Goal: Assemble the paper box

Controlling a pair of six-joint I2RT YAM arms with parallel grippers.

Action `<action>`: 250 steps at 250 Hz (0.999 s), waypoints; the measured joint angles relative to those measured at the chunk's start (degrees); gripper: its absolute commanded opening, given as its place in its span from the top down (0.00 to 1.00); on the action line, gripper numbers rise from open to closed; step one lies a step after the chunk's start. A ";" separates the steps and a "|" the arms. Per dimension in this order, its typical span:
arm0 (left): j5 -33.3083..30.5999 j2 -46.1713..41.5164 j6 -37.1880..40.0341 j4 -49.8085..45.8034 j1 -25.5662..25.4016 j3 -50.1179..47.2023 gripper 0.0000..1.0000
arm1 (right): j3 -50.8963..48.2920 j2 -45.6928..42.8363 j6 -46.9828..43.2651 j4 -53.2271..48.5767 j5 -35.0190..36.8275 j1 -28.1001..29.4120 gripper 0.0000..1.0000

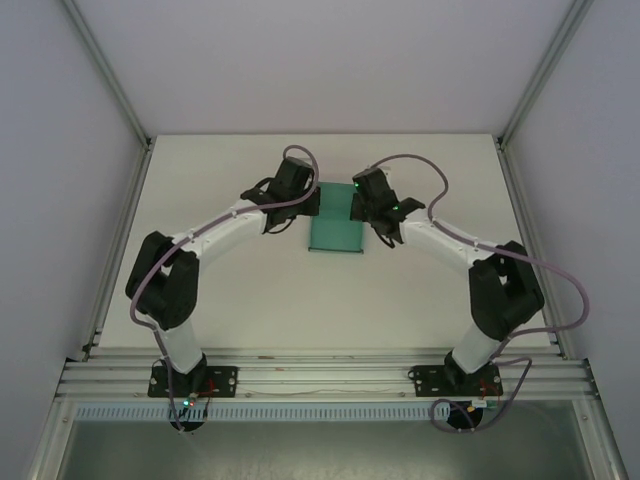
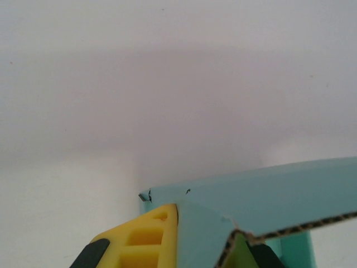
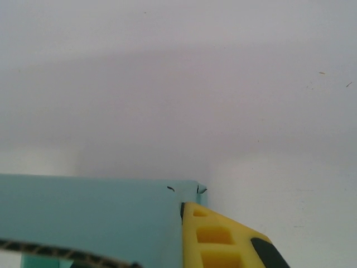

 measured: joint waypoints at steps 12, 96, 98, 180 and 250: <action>-0.42 0.72 -1.25 0.37 0.02 0.00 1.00 | 0.00 0.87 0.81 0.59 0.55 0.20 1.00; -2.91 2.78 -7.82 3.93 -0.59 -1.38 1.00 | -1.88 3.56 3.78 5.79 4.74 1.70 1.00; -2.91 2.78 -7.93 4.07 -0.61 -1.44 1.00 | -1.97 3.56 3.76 5.90 4.85 1.73 1.00; -2.95 2.91 -9.18 11.78 -0.76 -5.64 1.00 | -4.74 3.56 3.91 9.66 10.08 3.50 1.00; -2.27 -0.44 -6.64 20.76 -2.25 -16.02 1.00 | -14.08 1.64 1.66 19.50 13.03 5.77 1.00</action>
